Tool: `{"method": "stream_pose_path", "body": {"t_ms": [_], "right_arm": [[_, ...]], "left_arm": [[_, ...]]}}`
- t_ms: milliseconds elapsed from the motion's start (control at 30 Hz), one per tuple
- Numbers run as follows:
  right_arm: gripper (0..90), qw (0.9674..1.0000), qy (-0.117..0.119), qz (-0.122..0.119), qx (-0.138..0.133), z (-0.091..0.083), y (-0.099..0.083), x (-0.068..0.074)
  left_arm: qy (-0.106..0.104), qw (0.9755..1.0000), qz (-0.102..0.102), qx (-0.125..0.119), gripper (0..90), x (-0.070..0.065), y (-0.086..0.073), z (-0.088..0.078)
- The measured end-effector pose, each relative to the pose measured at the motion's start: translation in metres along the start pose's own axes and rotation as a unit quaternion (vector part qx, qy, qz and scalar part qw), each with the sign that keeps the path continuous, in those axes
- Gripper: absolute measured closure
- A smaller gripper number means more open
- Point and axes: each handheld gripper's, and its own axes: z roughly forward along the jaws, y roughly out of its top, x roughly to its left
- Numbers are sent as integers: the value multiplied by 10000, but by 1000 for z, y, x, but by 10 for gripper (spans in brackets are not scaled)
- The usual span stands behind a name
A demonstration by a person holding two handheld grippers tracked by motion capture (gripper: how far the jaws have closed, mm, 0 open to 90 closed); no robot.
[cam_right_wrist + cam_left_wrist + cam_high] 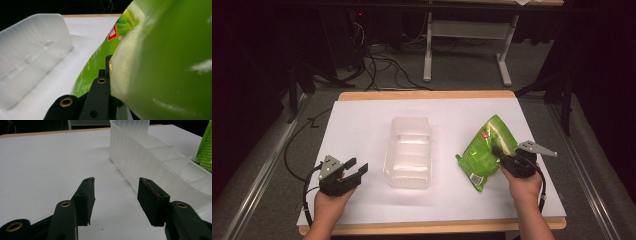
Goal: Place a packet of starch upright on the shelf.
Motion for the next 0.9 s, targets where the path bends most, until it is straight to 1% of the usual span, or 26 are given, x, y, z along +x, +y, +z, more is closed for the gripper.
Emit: {"method": "stream_pose_path", "body": {"t_ms": [67,167,333,400,467,500,567,600,633,733,800,900], "right_arm": [[898,9998,-15,-180,-47,-1,3,9],[900,9992,32,-371,-157,-3,6,20],[900,9980,85,-559,-285,-6,11,31],[900,9970,17,-660,-397,-8,13,34],[900,9962,-74,-667,-563,-11,16,35],[900,9954,-167,-665,-667,-12,17,36],[900,9940,-352,-703,-763,-12,18,35],[900,9935,-403,-718,-788,-12,18,34],[900,9936,-400,-705,-785,-10,17,33],[900,9944,-417,-762,-609,-2,13,32],[897,9947,-313,-788,-576,-1,11,33],[860,9947,-123,-860,-556,-5,8,36]], "left_arm": [[-28,10000,3,6,481,0,0,0],[-63,10000,3,-13,480,1,0,-1],[-83,9999,58,-21,480,-1,0,0],[-100,9999,85,-14,479,-2,0,0],[-102,9999,110,-3,479,-3,0,1],[-102,9999,114,-7,479,-3,0,1],[-107,9999,121,-19,479,-3,0,0],[-106,9999,122,-28,479,-3,0,0],[-110,9999,124,-26,479,-3,0,0],[-111,9999,116,-30,479,-3,1,0],[-121,9998,125,-35,480,-3,1,0],[-137,9998,151,-41,479,-4,1,0]]}}
